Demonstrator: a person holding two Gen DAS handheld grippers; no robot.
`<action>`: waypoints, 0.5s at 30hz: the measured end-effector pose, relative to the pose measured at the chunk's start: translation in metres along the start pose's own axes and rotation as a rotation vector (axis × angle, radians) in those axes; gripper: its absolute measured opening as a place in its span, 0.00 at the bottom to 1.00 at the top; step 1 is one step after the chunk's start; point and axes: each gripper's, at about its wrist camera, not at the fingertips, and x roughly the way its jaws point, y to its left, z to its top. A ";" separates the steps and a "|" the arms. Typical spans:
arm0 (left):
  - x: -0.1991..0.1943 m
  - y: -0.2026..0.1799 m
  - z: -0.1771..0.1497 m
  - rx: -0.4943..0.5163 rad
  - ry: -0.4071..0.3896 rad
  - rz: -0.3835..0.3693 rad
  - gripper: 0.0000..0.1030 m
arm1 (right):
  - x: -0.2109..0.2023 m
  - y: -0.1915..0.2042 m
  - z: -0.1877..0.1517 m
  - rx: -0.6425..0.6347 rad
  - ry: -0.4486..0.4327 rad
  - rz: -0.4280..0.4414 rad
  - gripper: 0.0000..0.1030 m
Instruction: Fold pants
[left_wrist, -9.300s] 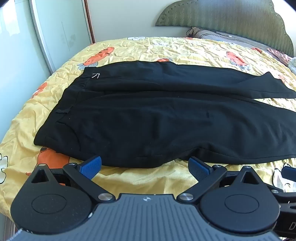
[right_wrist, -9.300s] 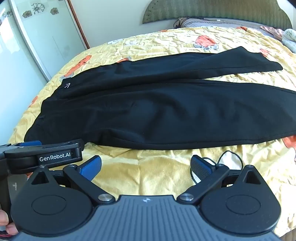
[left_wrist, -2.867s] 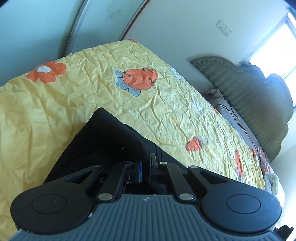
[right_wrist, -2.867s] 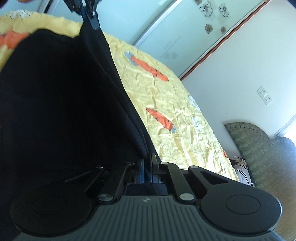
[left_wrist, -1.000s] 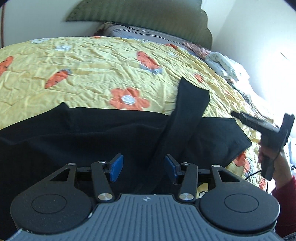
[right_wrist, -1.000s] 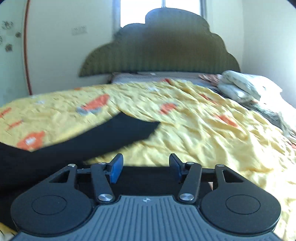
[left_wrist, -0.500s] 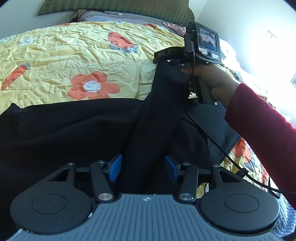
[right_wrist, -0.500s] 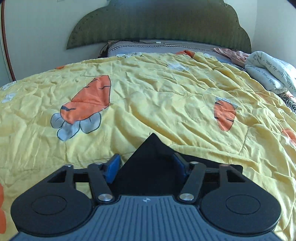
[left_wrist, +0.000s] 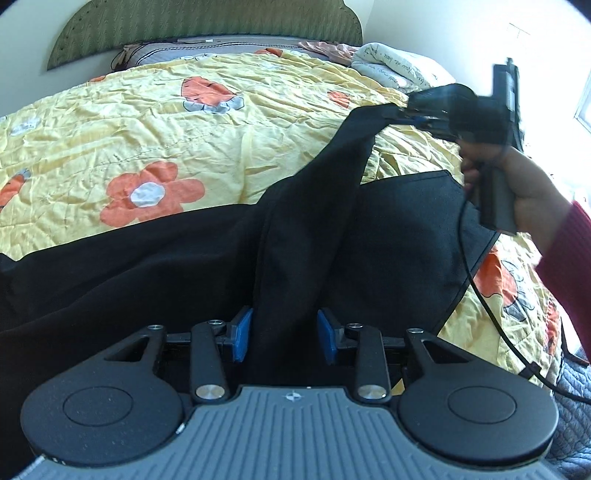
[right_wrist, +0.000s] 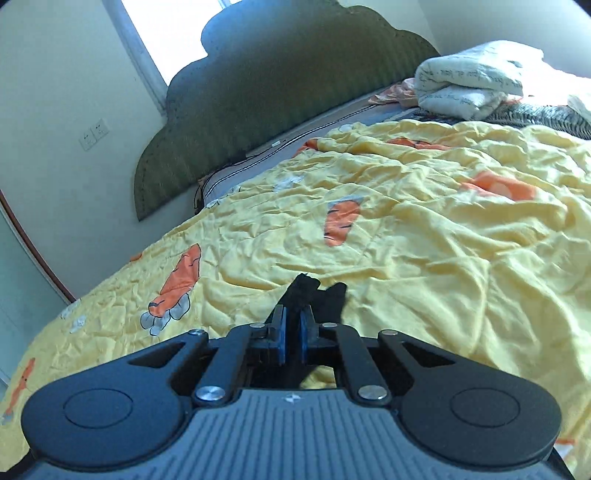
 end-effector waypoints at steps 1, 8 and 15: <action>0.001 -0.002 0.000 0.003 -0.002 0.004 0.40 | -0.006 -0.007 -0.003 0.018 0.001 0.006 0.07; 0.004 -0.011 -0.002 0.023 -0.012 0.044 0.40 | -0.004 -0.052 -0.018 0.232 0.060 0.091 0.08; 0.005 -0.009 -0.003 -0.007 -0.024 0.044 0.43 | 0.022 -0.059 -0.023 0.392 0.080 0.144 0.44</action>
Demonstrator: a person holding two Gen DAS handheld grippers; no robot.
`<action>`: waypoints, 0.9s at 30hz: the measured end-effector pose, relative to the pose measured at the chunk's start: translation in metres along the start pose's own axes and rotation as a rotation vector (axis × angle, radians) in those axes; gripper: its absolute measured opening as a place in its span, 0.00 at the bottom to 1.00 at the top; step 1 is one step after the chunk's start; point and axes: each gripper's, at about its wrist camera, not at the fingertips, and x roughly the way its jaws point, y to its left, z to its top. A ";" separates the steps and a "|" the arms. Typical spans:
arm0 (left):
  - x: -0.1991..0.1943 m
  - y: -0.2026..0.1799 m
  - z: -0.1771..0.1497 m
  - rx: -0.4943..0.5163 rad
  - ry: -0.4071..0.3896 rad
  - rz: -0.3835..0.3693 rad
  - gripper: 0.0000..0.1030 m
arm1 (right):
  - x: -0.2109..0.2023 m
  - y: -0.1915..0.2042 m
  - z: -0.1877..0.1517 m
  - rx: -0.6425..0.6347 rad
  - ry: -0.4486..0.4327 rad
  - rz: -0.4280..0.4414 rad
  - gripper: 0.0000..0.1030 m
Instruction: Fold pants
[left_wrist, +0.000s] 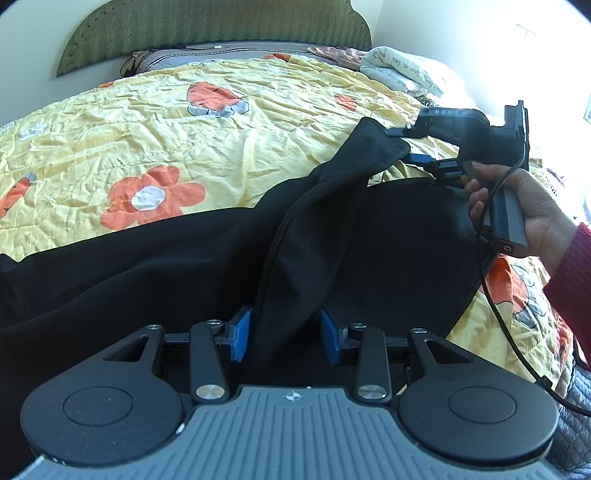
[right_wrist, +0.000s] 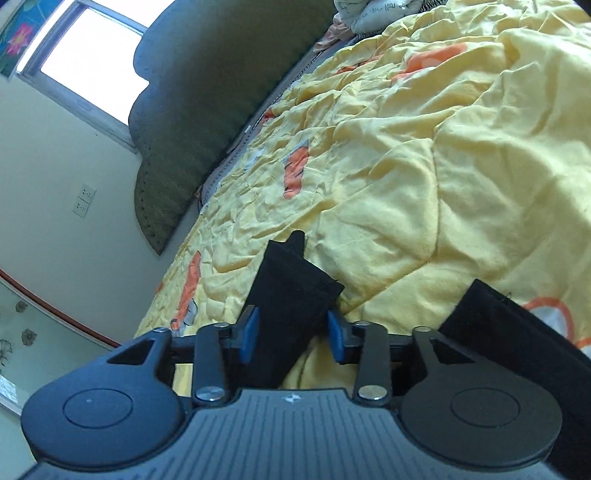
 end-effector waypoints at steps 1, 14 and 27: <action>0.000 0.000 0.000 -0.002 -0.001 0.001 0.43 | 0.002 0.002 0.001 0.004 -0.007 0.004 0.49; -0.006 -0.010 0.000 0.039 -0.071 0.099 0.11 | -0.017 0.026 0.019 -0.053 -0.076 0.007 0.06; -0.046 -0.029 0.001 0.083 -0.250 0.210 0.12 | -0.113 0.074 0.043 -0.175 -0.268 0.217 0.06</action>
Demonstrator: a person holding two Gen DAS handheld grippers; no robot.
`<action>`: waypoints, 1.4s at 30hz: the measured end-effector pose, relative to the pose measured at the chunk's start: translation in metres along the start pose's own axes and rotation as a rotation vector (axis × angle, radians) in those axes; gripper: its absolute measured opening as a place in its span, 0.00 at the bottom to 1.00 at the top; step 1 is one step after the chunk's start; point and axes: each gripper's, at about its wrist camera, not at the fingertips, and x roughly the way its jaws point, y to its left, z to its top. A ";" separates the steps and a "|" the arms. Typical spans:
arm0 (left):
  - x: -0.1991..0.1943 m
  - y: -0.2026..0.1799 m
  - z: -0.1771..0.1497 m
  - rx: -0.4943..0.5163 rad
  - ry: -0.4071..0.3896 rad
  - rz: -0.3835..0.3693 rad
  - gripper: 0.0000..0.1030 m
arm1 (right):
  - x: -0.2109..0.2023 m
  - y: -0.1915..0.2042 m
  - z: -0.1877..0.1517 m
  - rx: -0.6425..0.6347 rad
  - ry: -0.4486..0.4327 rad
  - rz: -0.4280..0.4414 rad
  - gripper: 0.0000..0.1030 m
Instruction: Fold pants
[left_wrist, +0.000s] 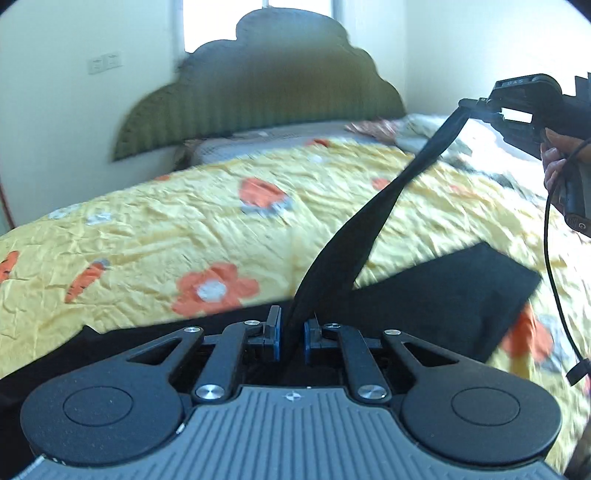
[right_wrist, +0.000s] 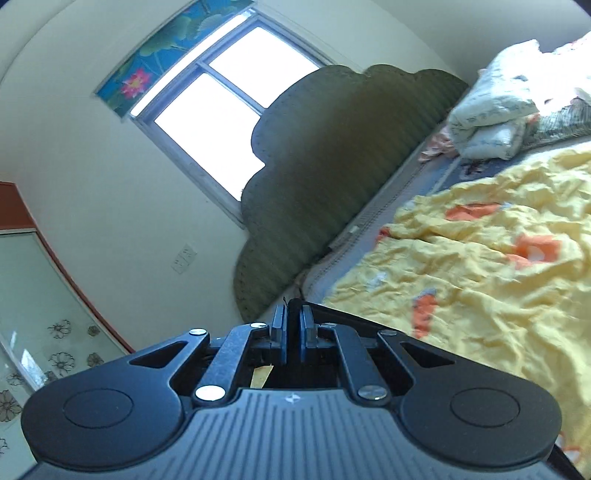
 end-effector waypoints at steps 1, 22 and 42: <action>0.004 -0.005 -0.007 0.021 0.024 -0.009 0.12 | -0.007 -0.013 -0.006 -0.005 0.017 -0.057 0.06; -0.001 -0.032 -0.034 0.121 0.078 -0.053 0.12 | -0.075 -0.115 -0.055 0.127 0.098 -0.320 0.06; -0.005 -0.040 -0.050 0.179 0.115 -0.069 0.12 | -0.108 -0.116 -0.068 0.049 0.116 -0.384 0.06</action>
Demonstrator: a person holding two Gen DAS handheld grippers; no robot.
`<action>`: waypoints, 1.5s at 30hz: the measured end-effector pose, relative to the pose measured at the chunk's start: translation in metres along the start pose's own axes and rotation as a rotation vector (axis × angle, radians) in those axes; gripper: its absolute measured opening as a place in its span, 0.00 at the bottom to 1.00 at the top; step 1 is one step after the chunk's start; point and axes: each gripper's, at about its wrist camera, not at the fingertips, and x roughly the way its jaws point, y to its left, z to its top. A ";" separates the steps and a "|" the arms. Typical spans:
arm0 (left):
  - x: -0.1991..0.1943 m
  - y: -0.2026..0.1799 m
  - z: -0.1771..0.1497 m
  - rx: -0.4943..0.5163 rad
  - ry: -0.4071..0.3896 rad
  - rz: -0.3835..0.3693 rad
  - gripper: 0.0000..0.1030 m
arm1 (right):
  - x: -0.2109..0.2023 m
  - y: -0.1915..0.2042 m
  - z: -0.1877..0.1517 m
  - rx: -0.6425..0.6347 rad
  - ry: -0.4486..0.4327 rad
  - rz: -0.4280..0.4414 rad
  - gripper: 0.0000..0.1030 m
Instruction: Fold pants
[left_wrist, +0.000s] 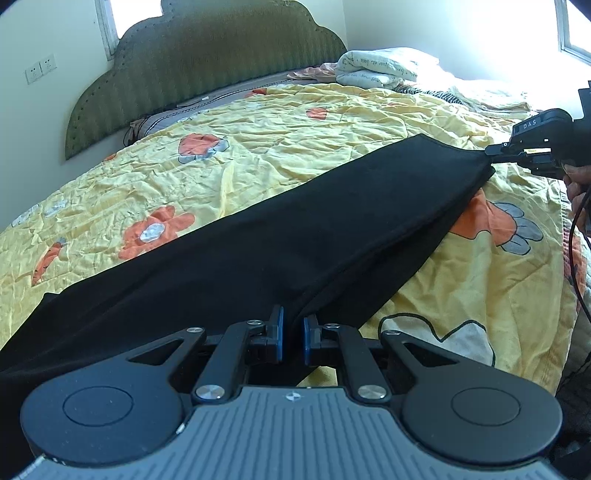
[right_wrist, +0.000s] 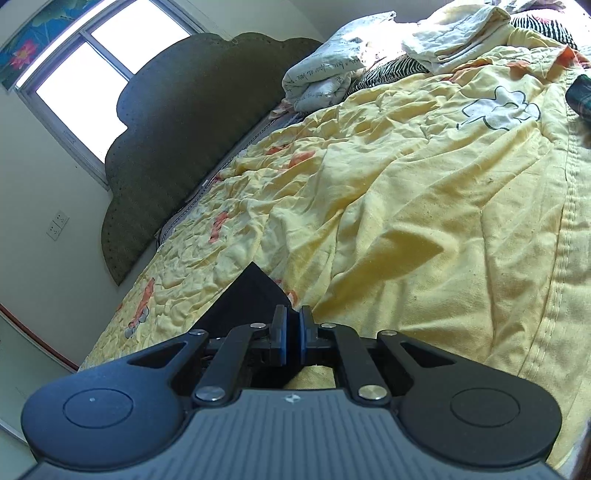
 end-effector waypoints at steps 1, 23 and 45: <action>0.002 -0.002 -0.001 0.006 0.006 0.003 0.12 | 0.001 0.000 -0.001 -0.009 0.003 -0.007 0.06; -0.057 0.080 -0.020 -0.209 0.052 0.025 0.45 | -0.007 0.136 -0.063 -0.611 0.053 0.160 0.16; -0.137 0.199 -0.095 -0.669 0.088 0.447 0.60 | -0.011 0.320 -0.255 -1.308 0.322 0.698 0.17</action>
